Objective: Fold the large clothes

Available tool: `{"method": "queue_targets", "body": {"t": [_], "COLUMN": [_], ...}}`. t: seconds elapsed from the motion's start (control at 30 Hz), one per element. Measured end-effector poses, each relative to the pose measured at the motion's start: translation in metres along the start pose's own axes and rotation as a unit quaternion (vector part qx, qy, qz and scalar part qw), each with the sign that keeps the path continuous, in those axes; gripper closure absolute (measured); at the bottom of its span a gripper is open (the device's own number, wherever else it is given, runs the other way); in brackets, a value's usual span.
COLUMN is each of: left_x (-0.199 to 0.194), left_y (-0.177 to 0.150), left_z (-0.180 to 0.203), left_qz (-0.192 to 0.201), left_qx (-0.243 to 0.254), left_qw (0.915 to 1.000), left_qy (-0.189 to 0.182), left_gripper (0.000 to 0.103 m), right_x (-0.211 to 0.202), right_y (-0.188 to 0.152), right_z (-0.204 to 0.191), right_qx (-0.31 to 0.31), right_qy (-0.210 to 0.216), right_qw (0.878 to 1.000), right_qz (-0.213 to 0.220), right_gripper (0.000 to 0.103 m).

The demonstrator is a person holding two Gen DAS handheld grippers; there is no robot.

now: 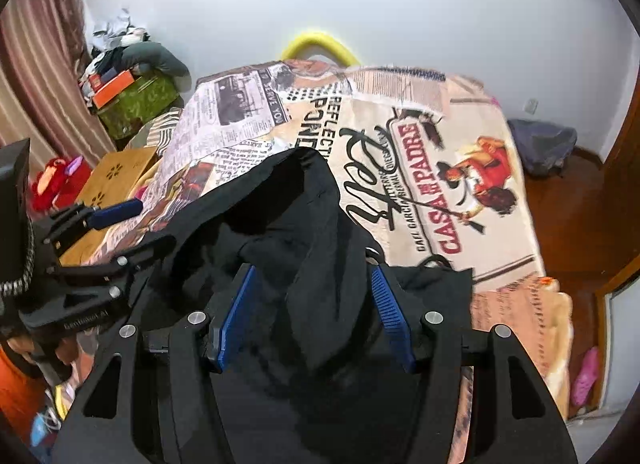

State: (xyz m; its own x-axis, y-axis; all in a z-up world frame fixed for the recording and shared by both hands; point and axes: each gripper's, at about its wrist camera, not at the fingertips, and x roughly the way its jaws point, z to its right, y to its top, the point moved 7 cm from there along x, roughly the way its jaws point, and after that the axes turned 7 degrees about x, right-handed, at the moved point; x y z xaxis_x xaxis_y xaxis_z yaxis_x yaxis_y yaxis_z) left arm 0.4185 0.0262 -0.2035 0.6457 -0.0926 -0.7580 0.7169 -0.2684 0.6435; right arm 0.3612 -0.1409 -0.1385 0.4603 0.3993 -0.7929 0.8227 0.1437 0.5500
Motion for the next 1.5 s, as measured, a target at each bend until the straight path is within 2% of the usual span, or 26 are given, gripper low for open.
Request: {"method": "queue_targets", "body": {"t": [0.13, 0.23, 0.3, 0.33, 0.37, 0.4, 0.43, 0.53, 0.67, 0.87, 0.97, 1.1, 1.23, 1.33, 1.5], "left_x": [0.023, 0.034, 0.037, 0.039, 0.040, 0.040, 0.040, 0.032, 0.006, -0.039, -0.052, -0.062, -0.079, -0.100, -0.130], "left_y": [-0.001, -0.003, -0.005, -0.006, -0.007, -0.008, -0.009, -0.011, -0.016, -0.031, -0.049, -0.079, -0.109, -0.122, -0.122], "left_z": [-0.001, -0.003, -0.002, -0.001, 0.000, 0.001, 0.002, 0.005, 0.012, 0.019, 0.025, 0.035, 0.044, 0.043, 0.028], "left_qz": [-0.003, 0.000, 0.001, 0.001, 0.000, -0.002, -0.001, 0.002, 0.006, 0.011, -0.007, -0.038, -0.051, -0.041, -0.021], "left_qx": [-0.008, -0.017, -0.025, -0.028, -0.031, -0.034, -0.034, -0.024, -0.007, -0.002, -0.008, 0.005, 0.020, 0.024, 0.027], "left_qw": [0.9998, 0.9994, 0.9986, 0.9981, 0.9975, 0.9972, 0.9971, 0.9979, 0.9987, 0.9986, 0.9978, 0.9981, 0.9975, 0.9983, 0.9994], "left_qy": [-0.016, -0.030, -0.047, -0.055, -0.063, -0.067, -0.068, -0.060, -0.050, -0.051, -0.065, -0.049, -0.045, -0.033, 0.000], "left_gripper": [0.040, 0.041, 0.046, 0.053, 0.059, 0.061, 0.065, 0.078, 0.083, 0.083, 0.083, 0.082, 0.066, 0.058, 0.056], "right_x": [0.031, 0.048, 0.054, 0.059, 0.062, 0.066, 0.068, 0.060, 0.024, -0.031, -0.050, -0.058, -0.067, -0.082, -0.108], "right_y": [0.007, 0.011, 0.013, 0.013, 0.012, 0.011, 0.009, 0.006, 0.002, -0.017, -0.036, -0.061, -0.088, -0.098, -0.100], "right_z": [0.017, 0.030, 0.033, 0.033, 0.032, 0.030, 0.026, 0.017, 0.003, -0.011, -0.013, -0.015, -0.013, -0.009, -0.008], "right_qx": [0.034, 0.065, 0.079, 0.084, 0.085, 0.086, 0.084, 0.050, 0.019, -0.023, -0.042, -0.071, -0.070, -0.065, -0.063], "right_qy": [0.000, 0.020, 0.030, 0.039, 0.047, 0.059, 0.070, 0.048, 0.053, 0.051, 0.037, 0.013, 0.008, 0.009, 0.007], "right_qw": [0.999, 0.998, 0.996, 0.995, 0.995, 0.994, 0.993, 0.997, 0.998, 0.998, 0.998, 0.997, 0.997, 0.997, 0.998], "right_qz": [-0.012, -0.017, -0.019, -0.027, -0.034, -0.043, -0.052, -0.035, -0.007, 0.016, 0.015, 0.007, -0.033, -0.036, -0.015], "right_gripper": [0.048, 0.048, 0.056, 0.059, 0.068, 0.080, 0.086, 0.089, 0.092, 0.092, 0.092, 0.088, 0.087, 0.087, 0.086]}}
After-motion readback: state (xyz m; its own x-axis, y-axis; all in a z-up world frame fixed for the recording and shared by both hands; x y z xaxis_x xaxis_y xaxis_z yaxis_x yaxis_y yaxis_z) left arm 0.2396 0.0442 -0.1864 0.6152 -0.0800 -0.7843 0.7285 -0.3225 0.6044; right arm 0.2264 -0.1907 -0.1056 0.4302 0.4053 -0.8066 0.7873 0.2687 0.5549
